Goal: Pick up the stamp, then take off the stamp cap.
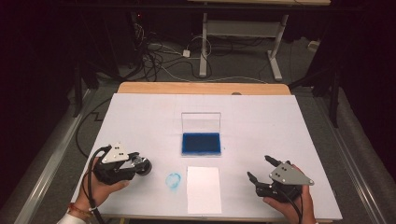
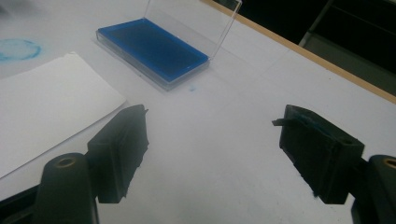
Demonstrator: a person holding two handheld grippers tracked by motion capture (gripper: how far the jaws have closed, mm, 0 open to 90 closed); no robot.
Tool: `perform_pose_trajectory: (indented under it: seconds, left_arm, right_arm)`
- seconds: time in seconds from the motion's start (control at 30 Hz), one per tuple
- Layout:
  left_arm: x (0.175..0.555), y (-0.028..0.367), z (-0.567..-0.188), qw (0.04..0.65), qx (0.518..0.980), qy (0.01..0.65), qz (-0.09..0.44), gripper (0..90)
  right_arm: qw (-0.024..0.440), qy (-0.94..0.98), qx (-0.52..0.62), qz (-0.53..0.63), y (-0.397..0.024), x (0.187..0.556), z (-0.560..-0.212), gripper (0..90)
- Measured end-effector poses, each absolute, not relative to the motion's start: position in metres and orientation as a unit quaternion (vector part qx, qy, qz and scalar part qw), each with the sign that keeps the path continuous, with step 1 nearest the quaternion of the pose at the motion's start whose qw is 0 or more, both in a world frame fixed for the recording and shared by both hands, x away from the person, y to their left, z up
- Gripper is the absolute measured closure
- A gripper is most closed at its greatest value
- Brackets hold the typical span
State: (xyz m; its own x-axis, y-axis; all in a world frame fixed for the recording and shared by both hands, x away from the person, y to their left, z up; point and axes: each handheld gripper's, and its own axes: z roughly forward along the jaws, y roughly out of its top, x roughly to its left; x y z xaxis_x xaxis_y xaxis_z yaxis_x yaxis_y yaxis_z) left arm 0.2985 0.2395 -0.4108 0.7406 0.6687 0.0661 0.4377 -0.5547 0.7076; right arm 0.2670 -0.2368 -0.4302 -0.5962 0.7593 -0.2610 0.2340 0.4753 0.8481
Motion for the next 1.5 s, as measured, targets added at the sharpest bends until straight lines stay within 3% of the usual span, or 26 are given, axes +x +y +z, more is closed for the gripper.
perform_pose_trajectory:
  seconds: [0.97, 1.5]
  left_arm:
    - [0.324, 0.211, -0.390, 0.383, 0.856, 0.294, 0.183, 54.8]
    - [0.335, 0.192, -0.375, 0.417, 0.849, 0.273, 0.176, 54.8]
  right_arm:
    - [0.322, 0.796, 0.304, 0.413, -0.237, 0.264, -0.436, 21.2]
    - [0.278, 0.809, 0.295, 0.426, -0.222, 0.284, -0.434, 18.3]
